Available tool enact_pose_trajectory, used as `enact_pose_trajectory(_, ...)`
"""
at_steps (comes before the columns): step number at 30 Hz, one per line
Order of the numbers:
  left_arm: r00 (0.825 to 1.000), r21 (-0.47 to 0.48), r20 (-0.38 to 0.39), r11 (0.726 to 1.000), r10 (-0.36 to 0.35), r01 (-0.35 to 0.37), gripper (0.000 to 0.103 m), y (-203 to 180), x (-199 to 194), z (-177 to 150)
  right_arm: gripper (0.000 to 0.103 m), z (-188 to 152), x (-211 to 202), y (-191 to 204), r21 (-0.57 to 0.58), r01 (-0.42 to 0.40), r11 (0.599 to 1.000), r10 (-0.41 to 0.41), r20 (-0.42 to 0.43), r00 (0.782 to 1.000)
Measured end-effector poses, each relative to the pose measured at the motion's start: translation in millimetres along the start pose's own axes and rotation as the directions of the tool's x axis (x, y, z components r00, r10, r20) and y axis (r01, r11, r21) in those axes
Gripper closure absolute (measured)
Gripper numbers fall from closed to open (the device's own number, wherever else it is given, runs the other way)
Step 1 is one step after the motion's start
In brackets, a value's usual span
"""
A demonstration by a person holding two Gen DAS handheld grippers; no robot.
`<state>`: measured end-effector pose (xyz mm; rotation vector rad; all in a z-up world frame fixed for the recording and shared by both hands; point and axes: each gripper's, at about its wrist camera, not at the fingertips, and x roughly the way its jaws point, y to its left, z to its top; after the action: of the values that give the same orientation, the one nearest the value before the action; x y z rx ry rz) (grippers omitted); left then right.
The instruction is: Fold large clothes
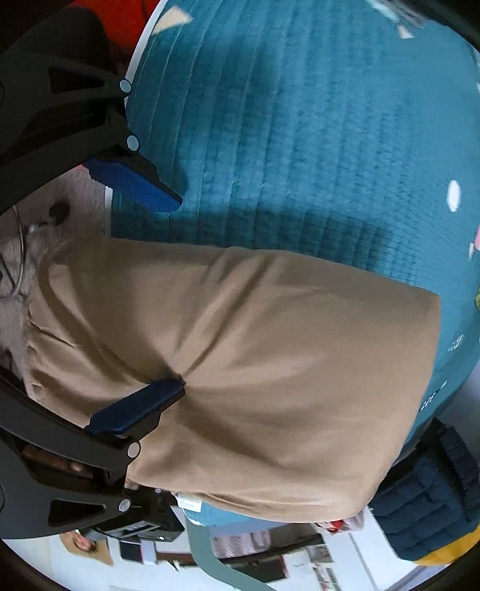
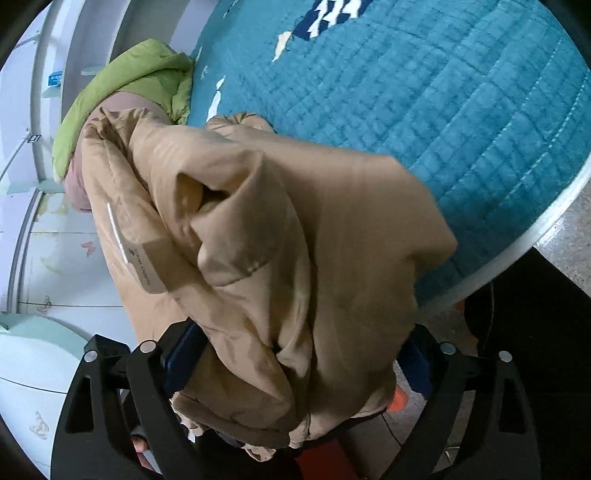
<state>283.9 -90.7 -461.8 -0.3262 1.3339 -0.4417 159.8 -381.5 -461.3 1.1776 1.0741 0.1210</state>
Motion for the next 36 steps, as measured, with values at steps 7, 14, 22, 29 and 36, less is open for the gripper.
enact_pose_trajectory(7, 0.995, -0.083, -0.023, 0.992, -0.101, 0.099, 0.011, 5, 11, -4, 0.033, -8, 12, 24, -0.061, 0.023, 0.998, -0.022, 0.009, 1.0)
enact_pose_trajectory(14, 0.995, -0.058, -0.048, 0.994, -0.093, 0.09, 0.011, 5, 1, -10, 0.071, -23, 6, 63, -0.113, 0.08, 0.99, -0.077, 0.031, 0.997)
enact_pose_trajectory(22, 0.996, -0.106, -0.01, 0.991, -0.084, 0.082, 0.007, 25, 0, -19, 0.072, -18, 27, 61, -0.051, 0.084, 0.995, -0.083, 0.022, 0.996)
enact_pose_trajectory(29, 0.995, 0.034, 0.069, 0.997, -0.074, 0.072, 0.044, -3, -27, -12, 0.075, -14, 19, 76, 0.032, -0.074, 0.997, 0.074, 0.007, 0.997)
enact_pose_trajectory(36, 0.981, 0.084, 0.18, 0.995, -0.074, 0.059, 0.055, 9, -105, -5, 0.077, -21, 17, 172, -0.168, -0.185, 0.968, 0.183, -0.028, 0.983)
